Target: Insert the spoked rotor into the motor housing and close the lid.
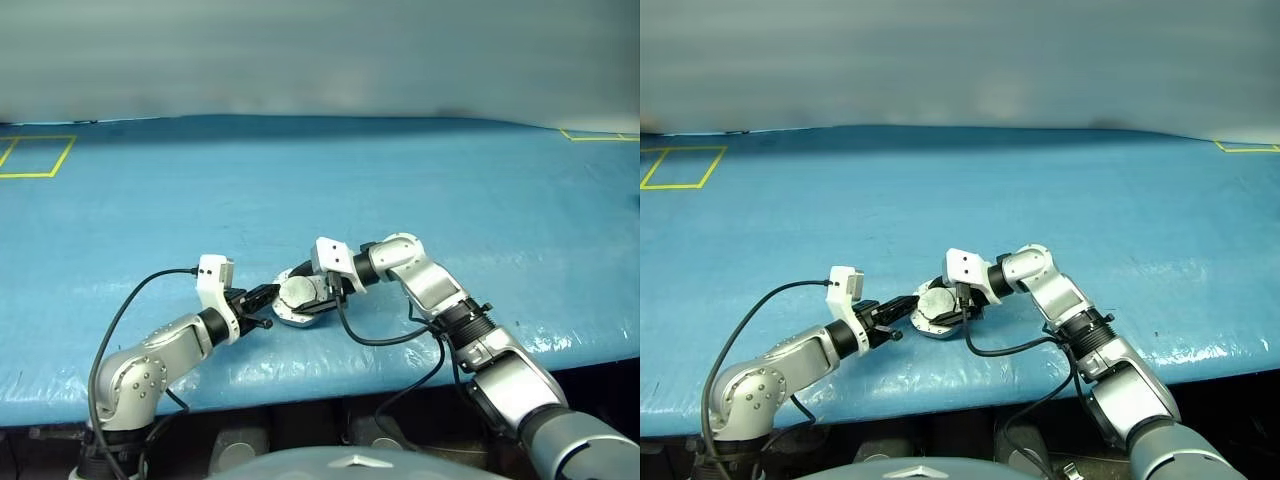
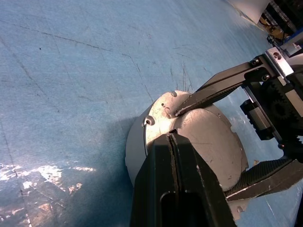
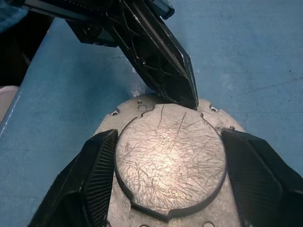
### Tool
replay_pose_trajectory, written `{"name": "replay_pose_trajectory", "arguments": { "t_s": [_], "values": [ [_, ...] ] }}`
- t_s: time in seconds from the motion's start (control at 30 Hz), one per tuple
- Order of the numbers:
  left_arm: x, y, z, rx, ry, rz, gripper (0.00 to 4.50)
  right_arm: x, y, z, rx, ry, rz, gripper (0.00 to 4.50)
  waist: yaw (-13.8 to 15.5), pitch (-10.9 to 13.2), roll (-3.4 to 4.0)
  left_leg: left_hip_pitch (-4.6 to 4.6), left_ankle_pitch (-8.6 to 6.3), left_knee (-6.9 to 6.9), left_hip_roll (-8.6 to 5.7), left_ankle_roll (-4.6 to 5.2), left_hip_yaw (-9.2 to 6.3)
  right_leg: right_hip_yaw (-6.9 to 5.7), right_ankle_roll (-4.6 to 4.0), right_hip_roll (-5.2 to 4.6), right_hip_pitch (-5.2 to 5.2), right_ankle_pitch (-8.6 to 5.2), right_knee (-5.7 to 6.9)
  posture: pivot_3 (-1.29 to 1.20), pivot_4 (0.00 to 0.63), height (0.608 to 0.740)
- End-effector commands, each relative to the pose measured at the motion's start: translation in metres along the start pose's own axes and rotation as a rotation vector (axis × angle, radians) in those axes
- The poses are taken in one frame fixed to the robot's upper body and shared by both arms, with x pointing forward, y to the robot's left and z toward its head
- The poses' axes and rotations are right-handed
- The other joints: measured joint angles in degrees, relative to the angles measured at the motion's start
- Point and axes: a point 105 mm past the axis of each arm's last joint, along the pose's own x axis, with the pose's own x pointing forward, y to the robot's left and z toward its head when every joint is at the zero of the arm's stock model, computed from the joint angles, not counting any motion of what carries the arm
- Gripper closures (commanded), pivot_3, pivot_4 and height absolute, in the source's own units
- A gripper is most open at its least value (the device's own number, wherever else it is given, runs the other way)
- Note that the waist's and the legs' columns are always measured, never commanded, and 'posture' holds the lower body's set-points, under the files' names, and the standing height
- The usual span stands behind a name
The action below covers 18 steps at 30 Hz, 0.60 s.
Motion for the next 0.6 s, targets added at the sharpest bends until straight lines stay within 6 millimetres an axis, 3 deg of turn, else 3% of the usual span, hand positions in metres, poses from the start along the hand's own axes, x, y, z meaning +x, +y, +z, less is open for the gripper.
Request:
{"name": "replay_pose_trajectory", "arguments": {
  "t_s": [0.03, 0.23, 0.43, 0.6],
  "values": [
    [0.003, -0.004, -0.012, -0.007, 0.058, -0.022, 3.9, -0.005, -0.004, -0.014, 0.025, 0.071, -0.02, 0.0, 0.12, 0.0, 0.0, 0.0, 0.0, -0.02, -0.01, 0.0, -0.01, -0.02, 0.0, -0.02, 0.0, 0.0, -0.02, 0.0, 0.15, 0.74],
    [0.003, -0.003, -0.014, -0.004, 0.063, -0.021, 1.98, -0.014, -0.009, -0.014, 0.028, 0.088, -0.028, 0.0, 0.38, -0.01, 0.02, 0.0, -0.02, -0.06, -0.09, 0.03, -0.02, -0.03, -0.02, -0.1, 0.0, 0.01, -0.1, 0.0, 0.15, 0.74],
    [0.004, -0.004, -0.015, 0.002, 0.064, -0.024, 0.02, -0.02, -0.002, -0.015, 0.063, 0.111, 0.018, 0.0, 0.53, -0.08, 0.12, 0.13, -0.02, -0.02, -0.09, 0.02, -0.07, -0.05, 0.23, -0.14, -0.06, -0.14, -0.12, 0.0, 0.15, 0.74],
    [0.005, -0.003, -0.013, 0.016, 0.054, -0.018, 0.02, -0.023, 0.001, -0.015, 0.081, 0.113, 0.023, 0.0, 0.42, -0.05, 0.1, -0.07, -0.03, -0.1, -0.1, 0.03, -0.02, -0.01, 0.18, -0.13, -0.04, -0.11, -0.11, 0.0, 0.15, 0.74]
  ]
}}
